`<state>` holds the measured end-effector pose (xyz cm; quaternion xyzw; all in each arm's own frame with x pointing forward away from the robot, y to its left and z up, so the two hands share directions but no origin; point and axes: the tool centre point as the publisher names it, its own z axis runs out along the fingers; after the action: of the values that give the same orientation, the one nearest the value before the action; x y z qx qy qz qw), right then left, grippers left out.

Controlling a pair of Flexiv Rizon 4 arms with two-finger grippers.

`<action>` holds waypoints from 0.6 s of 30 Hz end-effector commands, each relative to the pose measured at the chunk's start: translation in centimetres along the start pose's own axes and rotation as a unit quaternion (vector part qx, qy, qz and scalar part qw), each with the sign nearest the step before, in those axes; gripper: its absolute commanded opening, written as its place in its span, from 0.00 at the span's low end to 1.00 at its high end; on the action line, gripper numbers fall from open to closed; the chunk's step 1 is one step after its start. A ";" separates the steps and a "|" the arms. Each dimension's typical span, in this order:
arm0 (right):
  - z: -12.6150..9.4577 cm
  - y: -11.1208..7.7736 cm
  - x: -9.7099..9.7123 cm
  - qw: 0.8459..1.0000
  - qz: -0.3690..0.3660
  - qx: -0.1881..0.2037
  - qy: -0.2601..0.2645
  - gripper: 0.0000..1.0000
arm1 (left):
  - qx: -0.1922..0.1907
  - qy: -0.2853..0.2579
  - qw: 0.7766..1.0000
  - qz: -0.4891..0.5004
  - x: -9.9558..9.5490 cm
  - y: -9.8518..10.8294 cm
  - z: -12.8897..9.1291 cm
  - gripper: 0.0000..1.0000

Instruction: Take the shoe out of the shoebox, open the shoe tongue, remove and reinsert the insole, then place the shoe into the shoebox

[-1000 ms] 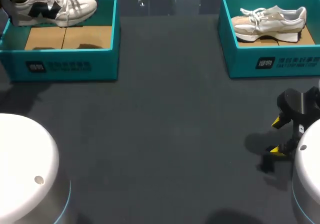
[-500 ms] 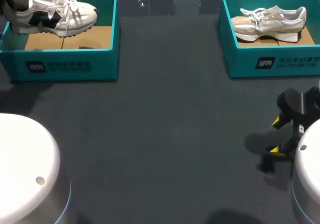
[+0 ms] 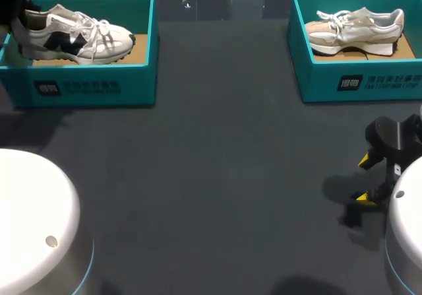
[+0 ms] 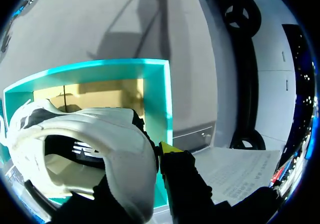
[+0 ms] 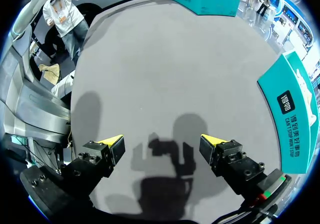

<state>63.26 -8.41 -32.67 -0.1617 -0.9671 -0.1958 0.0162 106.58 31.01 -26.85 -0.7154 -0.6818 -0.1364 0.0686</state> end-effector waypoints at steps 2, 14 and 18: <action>-0.1 0.0 0.2 1.000 0.000 0.000 -0.001 1.00 | 0.000 0.003 1.000 0.007 -0.6 -1.3 0.9 0.00; -0.1 0.0 0.2 1.000 0.000 0.000 -0.001 1.00 | 0.009 0.006 1.000 0.001 -2.0 -2.1 2.1 0.00; -0.1 0.0 0.2 1.000 0.000 0.000 -0.001 1.00 | 0.024 0.001 1.000 -0.011 -2.5 -2.3 2.5 0.00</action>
<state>63.26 -8.40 -32.67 -0.1617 -0.9671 -0.1958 0.0163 104.07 29.63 -30.17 -0.7079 -0.6900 -0.1265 0.0819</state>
